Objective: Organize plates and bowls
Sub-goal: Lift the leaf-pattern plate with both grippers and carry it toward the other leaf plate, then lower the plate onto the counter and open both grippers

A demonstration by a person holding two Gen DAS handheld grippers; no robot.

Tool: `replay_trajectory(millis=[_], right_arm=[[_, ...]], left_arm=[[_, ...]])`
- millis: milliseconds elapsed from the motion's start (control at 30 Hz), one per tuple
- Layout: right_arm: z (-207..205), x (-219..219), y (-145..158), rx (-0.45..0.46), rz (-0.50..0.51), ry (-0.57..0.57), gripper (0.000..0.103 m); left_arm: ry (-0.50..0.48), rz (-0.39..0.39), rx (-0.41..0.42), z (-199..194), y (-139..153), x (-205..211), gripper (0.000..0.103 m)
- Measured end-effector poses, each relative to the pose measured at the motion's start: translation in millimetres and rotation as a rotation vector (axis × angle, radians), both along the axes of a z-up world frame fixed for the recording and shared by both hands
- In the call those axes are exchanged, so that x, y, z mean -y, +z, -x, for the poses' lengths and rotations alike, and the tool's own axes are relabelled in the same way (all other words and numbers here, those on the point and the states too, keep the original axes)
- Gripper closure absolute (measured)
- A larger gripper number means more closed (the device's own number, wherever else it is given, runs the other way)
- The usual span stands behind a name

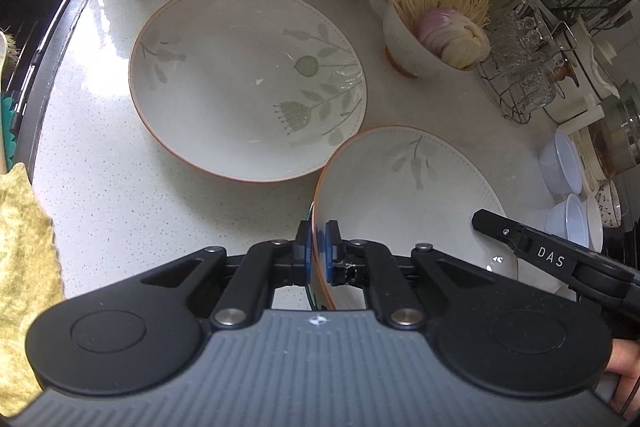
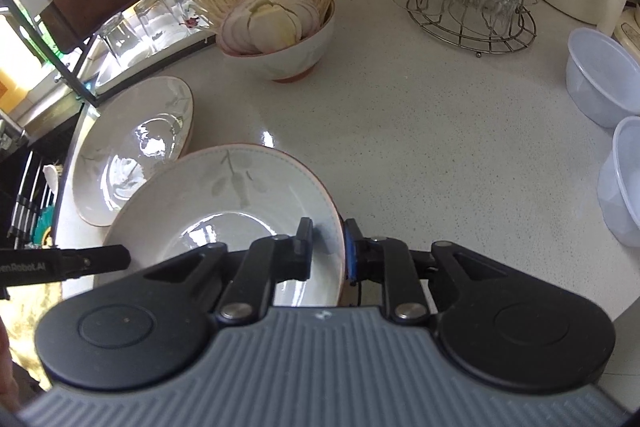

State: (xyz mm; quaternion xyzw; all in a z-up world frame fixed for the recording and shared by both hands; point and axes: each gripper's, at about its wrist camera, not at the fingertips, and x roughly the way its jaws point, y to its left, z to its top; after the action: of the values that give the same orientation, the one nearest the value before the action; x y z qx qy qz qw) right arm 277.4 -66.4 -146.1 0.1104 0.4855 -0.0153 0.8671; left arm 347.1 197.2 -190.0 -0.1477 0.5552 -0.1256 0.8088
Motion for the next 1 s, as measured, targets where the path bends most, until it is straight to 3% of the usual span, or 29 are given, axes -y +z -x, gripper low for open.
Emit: replay_trajectory(millis=[233,433,733,1000], right_arm=[[-0.4,-8.0,-0.1,0.005,0.072,0.046,0.082],[-0.3,-3.2,0.0,0.006,0.055,0.023,0.082],[5.2,-2.9,13.7,0.045,0.033,-0.021,0.082],[16.2,-5.8,42.1,0.124,-0.019,-0.044,0.082]], left_arm=[[0.002,0.0,-0.02,3.1,-1.2,0.3,0.096],[-0.016,-0.016,-0.017,7.3,0.0,3.2,0.095],[-0.018,-0.013,0.034,20.1,16.2,-3.4,0.093],[-0.032,-0.009,0.113,34.0,49.3,-9.2,0.093]])
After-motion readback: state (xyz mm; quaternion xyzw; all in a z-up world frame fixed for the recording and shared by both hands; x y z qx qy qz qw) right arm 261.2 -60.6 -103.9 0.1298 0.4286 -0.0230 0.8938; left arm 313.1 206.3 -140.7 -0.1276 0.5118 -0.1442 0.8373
